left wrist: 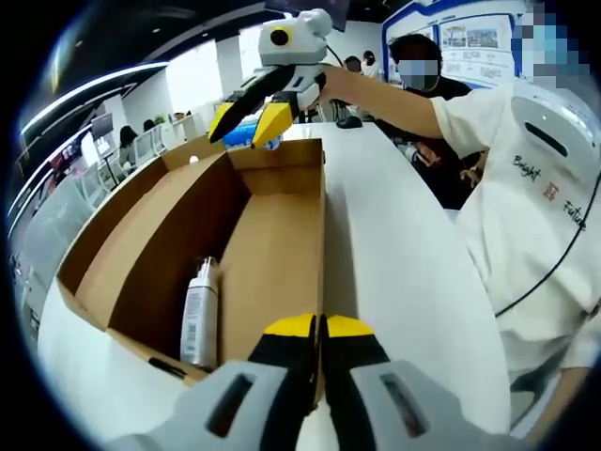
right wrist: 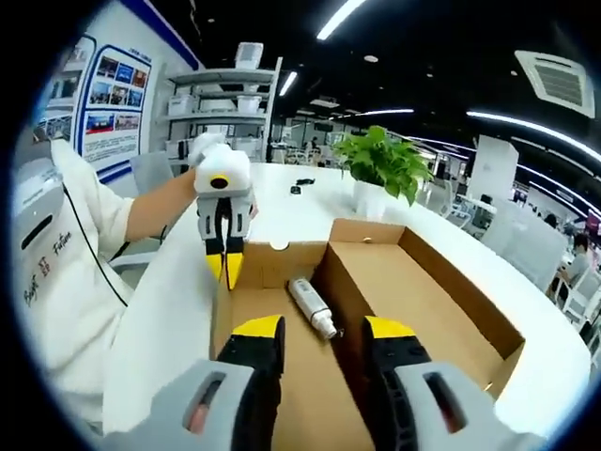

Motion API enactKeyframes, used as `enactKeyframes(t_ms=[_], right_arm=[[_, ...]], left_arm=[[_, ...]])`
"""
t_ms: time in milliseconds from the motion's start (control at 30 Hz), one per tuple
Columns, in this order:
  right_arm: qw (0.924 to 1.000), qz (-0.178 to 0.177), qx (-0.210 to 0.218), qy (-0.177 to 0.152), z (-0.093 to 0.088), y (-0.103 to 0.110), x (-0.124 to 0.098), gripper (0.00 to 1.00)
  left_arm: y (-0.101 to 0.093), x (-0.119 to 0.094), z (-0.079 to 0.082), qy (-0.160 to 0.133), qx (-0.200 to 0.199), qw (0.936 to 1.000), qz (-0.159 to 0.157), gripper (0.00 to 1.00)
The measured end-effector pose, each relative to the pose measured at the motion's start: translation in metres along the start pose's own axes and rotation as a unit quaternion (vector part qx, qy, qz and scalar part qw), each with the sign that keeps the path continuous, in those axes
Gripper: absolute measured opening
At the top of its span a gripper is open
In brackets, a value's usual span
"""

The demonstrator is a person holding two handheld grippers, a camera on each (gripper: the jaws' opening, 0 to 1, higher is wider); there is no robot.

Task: Operate the shoe box by opening the lid, removing the specified soft item, and placing it in the target area until the item is outside and the box remains undamaged.

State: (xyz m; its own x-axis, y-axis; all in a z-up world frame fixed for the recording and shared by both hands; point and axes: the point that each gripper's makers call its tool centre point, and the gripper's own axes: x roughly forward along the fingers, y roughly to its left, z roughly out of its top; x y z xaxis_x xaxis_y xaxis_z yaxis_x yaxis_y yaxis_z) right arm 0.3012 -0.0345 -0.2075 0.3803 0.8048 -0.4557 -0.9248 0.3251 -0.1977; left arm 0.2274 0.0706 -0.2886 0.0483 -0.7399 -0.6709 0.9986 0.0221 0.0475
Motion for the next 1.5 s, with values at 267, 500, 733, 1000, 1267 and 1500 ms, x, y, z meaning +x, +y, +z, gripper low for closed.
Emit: enactKeyframes(t_ms=[267,500,733,1000,1267,1500], right_arm=[[0.9989,0.010,-0.030,0.035,0.000,0.004,0.012,0.30],[0.9982,-0.012,-0.049,0.033,0.004,-0.008,0.025,0.28],[0.9965,0.013,-0.050,0.065,-0.006,-0.003,0.042,0.28],[0.9958,0.034,-0.033,0.079,-0.017,-0.003,0.051,0.27],[0.9916,0.048,-0.059,0.104,-0.020,0.003,0.061,0.25],[0.9829,0.053,-0.109,0.139,-0.031,0.007,0.072,0.22]], left_arm=[[0.000,0.001,0.000,0.005,-0.008,0.9999,0.002,0.01],[0.000,0.001,-0.001,0.006,-0.014,0.9999,-0.002,0.01],[0.000,0.000,-0.001,0.011,-0.021,0.9997,-0.008,0.01],[0.000,0.000,-0.001,0.012,-0.026,0.9995,-0.009,0.01],[0.000,0.001,-0.001,0.013,-0.026,0.9995,-0.009,0.01],[0.000,0.001,0.000,0.013,-0.027,0.9995,-0.009,0.01]])
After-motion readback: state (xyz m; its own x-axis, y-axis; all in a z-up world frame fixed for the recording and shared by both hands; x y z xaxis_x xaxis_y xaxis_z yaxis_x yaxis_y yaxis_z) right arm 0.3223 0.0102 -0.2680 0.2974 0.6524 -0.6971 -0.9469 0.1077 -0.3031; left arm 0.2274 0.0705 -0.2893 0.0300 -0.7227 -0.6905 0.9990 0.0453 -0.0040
